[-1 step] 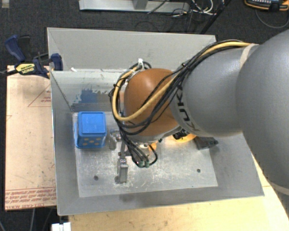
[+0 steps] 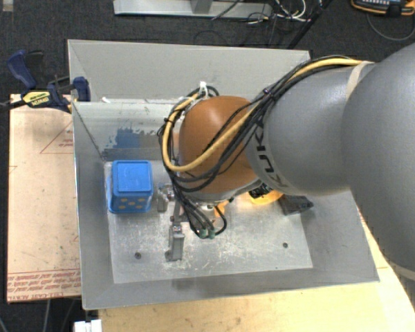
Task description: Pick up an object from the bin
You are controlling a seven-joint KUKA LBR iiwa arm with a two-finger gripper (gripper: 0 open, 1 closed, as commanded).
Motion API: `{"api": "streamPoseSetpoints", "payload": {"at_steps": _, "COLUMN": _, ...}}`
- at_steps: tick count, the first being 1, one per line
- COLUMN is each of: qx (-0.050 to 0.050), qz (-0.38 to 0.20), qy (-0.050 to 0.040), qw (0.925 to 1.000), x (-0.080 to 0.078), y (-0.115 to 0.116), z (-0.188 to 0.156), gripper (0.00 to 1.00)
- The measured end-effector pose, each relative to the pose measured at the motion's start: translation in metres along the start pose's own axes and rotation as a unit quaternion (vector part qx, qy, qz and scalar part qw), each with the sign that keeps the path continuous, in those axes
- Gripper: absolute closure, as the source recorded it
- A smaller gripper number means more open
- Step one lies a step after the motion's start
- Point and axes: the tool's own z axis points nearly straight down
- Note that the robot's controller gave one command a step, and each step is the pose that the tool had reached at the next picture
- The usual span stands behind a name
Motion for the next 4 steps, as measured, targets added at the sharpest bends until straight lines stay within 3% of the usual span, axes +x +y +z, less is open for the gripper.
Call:
{"api": "streamPoseSetpoints", "payload": {"at_steps": 1, "qx": -0.002, "qz": 0.018, "qy": -0.0008, "qw": 0.9998, "x": -0.006, "y": -0.014, "z": 0.008, "gripper": 0.0}}
{"api": "streamPoseSetpoints", "payload": {"at_steps": 2, "qx": 0.001, "qz": 0.044, "qy": -0.0003, "qw": 0.999, "x": -0.016, "y": -0.042, "z": 0.036, "gripper": 0.0}}
{"api": "streamPoseSetpoints", "payload": {"at_steps": 3, "qx": -0.001, "qz": -0.076, "qy": 0.0001, "qw": 0.9971, "x": -0.015, "y": -0.057, "z": 0.054, "gripper": 0.0}}
{"api": "streamPoseSetpoints", "payload": {"at_steps": 4, "qx": -0.001, "qz": -0.049, "qy": -0.0005, "qw": 0.9988, "x": -0.023, "y": -0.094, "z": 0.069, "gripper": 0.0}}
